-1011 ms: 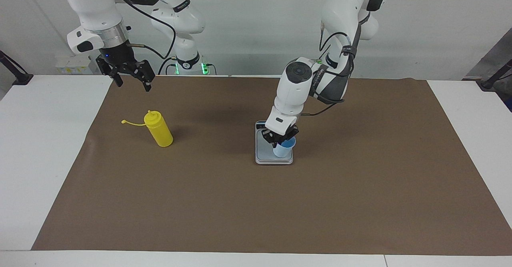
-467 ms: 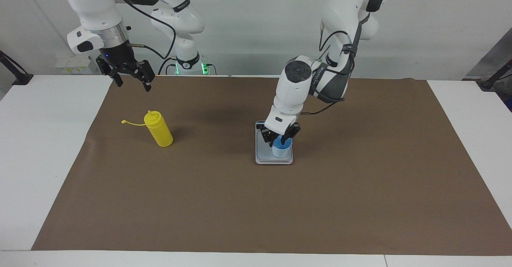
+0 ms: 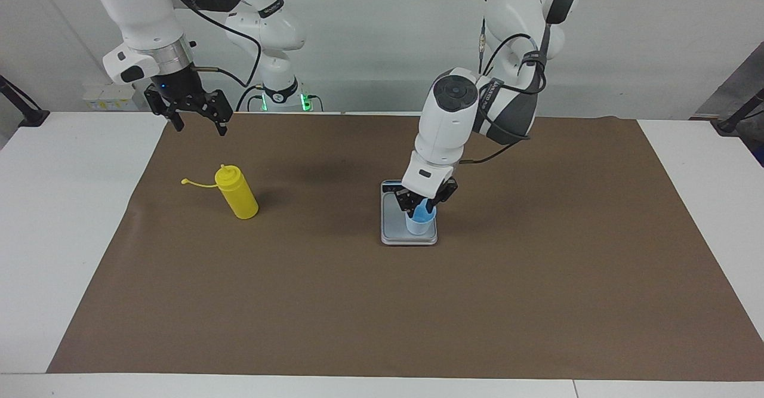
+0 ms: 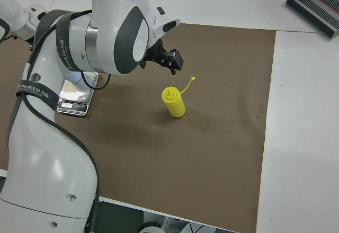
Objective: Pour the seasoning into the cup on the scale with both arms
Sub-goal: 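Open the left gripper and withdraw it from the cup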
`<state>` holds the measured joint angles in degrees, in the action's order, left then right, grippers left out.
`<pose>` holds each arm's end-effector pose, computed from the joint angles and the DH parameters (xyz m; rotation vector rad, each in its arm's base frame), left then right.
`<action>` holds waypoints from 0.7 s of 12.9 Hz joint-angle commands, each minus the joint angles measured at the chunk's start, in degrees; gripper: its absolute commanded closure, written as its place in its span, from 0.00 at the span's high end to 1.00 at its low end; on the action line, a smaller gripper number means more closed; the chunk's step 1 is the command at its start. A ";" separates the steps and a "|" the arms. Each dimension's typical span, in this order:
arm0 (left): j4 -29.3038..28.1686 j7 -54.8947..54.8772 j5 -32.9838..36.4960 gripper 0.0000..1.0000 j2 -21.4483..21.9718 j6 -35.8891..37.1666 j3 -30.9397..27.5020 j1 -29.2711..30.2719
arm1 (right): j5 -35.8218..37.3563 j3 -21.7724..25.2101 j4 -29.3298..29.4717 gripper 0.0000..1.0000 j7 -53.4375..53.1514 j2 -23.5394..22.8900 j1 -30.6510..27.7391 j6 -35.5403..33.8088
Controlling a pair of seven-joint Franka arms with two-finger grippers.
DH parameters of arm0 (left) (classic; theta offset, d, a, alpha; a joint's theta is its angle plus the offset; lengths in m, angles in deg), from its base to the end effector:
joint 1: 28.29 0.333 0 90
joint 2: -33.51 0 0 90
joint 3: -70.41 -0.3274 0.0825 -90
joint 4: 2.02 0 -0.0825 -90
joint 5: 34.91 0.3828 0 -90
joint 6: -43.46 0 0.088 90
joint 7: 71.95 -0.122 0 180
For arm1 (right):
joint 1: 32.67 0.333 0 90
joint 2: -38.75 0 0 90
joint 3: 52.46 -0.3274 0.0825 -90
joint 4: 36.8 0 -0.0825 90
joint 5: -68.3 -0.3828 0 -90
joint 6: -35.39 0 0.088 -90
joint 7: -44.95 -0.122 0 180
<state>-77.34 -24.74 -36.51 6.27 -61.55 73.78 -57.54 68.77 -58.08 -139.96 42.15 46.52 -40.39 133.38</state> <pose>0.5992 -0.3769 0.4660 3.0447 0.4110 -0.0018 0.5197 -0.0169 0.5965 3.1169 -0.1328 0.0700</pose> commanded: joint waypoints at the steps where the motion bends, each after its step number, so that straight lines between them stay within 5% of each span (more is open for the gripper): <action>1: 6.84 -0.44 -0.34 0.50 0.77 11.18 1.46 7.52 | -1.86 0.00 -5.90 1.00 7.96 3.65 -2.55 4.39; 5: 7.47 -18.94 0.19 0.62 5.69 24.91 0.94 17.88 | -7.40 0.00 -12.93 1.00 23.33 6.55 -6.68 10.55; 9: 6.60 -36.36 -0.25 0.66 13.41 26.52 1.20 31.33 | -15.91 0.00 -16.54 1.00 45.72 6.65 -12.38 11.78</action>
<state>-69.39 -55.07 -36.44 15.17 -36.46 73.94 -30.89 57.25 -57.90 -152.62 77.73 51.39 -49.53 143.06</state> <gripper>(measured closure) 0.348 0.000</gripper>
